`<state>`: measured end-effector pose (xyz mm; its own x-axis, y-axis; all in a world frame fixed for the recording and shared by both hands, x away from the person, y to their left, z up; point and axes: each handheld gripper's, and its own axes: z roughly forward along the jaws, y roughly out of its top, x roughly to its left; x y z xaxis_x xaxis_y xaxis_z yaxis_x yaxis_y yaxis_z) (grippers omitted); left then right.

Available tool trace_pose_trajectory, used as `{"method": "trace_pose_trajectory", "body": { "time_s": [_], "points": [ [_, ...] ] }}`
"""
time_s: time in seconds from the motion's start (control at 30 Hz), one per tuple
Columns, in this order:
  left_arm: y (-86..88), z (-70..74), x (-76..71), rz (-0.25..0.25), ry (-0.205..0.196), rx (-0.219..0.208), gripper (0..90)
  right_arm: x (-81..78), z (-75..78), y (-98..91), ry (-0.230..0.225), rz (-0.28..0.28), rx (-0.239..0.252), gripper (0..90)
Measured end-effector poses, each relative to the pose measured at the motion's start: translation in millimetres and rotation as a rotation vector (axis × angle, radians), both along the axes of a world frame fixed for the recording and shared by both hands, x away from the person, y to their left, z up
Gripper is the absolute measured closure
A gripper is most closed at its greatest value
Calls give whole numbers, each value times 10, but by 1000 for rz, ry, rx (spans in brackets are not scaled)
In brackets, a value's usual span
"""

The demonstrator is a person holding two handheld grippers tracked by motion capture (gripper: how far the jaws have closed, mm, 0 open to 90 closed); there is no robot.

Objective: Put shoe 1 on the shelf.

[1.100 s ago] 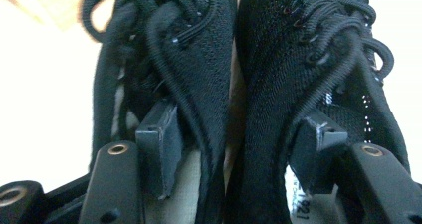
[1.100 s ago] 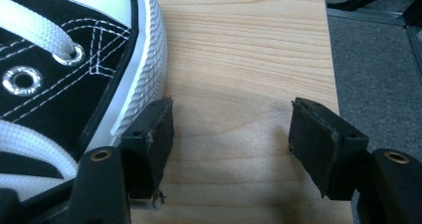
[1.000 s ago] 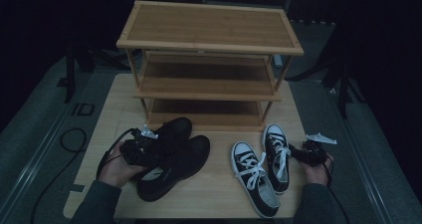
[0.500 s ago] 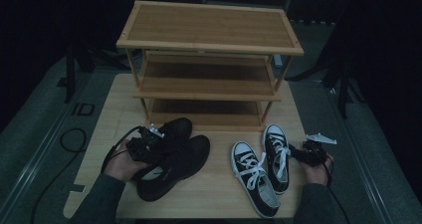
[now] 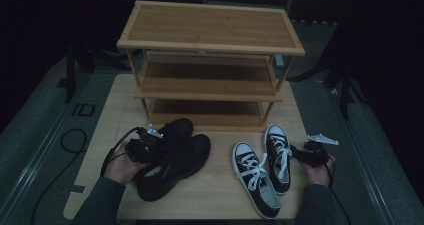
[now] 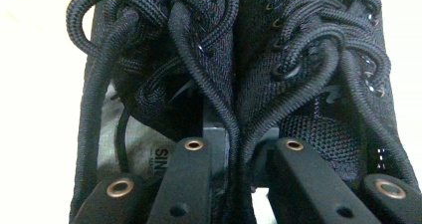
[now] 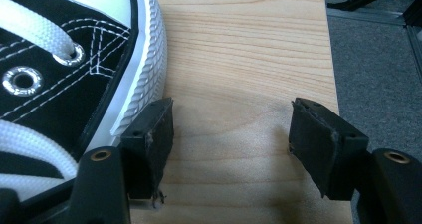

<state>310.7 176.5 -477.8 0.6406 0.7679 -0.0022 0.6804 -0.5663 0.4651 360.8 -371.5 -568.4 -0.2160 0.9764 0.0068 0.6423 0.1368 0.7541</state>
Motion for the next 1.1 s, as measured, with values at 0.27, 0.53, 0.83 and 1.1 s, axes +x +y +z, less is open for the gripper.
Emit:
{"method": "trace_pose_trajectory", "body": {
  "time_s": [0.27, 0.53, 0.83, 1.1],
  "points": [
    [-27, 115, -10, 16, -32, -26, 839, 0, 0, 0, 0, 0, 0, 339],
    [-62, 166, 35, 35, -55, -9, 839, 1, 0, -1, 0, 0, 0, 338],
    [-147, 207, 106, 47, -80, 6, 839, 1, 0, -1, 0, 0, 0, 338],
    [-264, 237, 193, 69, -95, 10, 839, 1, 0, -2, 0, 1, 1, 338]
  ]
}}
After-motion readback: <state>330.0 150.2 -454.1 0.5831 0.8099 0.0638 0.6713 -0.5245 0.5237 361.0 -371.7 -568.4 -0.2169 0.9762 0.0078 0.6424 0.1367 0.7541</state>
